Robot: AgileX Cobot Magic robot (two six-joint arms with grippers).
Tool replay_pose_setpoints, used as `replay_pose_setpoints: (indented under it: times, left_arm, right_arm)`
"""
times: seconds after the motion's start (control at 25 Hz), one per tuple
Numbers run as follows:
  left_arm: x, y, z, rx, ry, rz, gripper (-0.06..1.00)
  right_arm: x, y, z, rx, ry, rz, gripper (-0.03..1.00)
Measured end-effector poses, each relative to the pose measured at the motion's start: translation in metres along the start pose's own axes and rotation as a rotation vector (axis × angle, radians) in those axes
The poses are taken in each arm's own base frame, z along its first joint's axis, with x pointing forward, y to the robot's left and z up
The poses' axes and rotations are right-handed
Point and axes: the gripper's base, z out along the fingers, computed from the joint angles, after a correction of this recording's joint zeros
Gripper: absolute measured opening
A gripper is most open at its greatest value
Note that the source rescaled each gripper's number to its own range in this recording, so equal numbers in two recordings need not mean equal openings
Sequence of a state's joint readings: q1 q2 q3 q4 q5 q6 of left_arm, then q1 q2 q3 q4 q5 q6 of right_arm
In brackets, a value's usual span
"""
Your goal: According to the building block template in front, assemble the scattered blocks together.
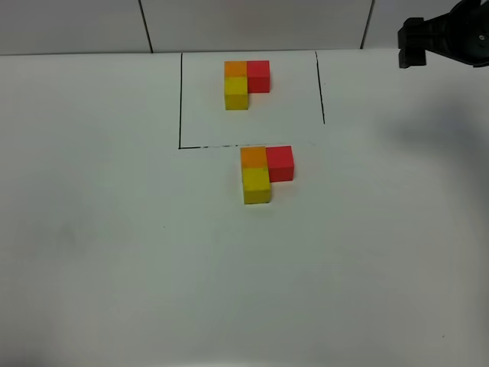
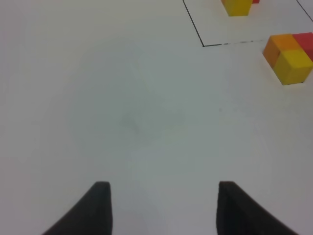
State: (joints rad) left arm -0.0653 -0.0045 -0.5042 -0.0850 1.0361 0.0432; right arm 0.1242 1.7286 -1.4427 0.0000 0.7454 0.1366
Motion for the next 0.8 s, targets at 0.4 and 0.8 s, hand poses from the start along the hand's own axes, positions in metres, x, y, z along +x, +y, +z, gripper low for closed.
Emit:
replay_pose_setpoints:
  times: [0.4, 0.8]
  left_arm:
    - [0.000, 0.000, 0.000, 0.000, 0.000, 0.000, 0.09]
    - [0.000, 0.000, 0.000, 0.000, 0.000, 0.000, 0.09]
  right_arm:
    - [0.070, -0.025, -0.086, 0.020, -0.120, 0.036, 0.92]
    - [0.172, -0.038, -0.170, 0.039, -0.265, 0.024, 0.92]
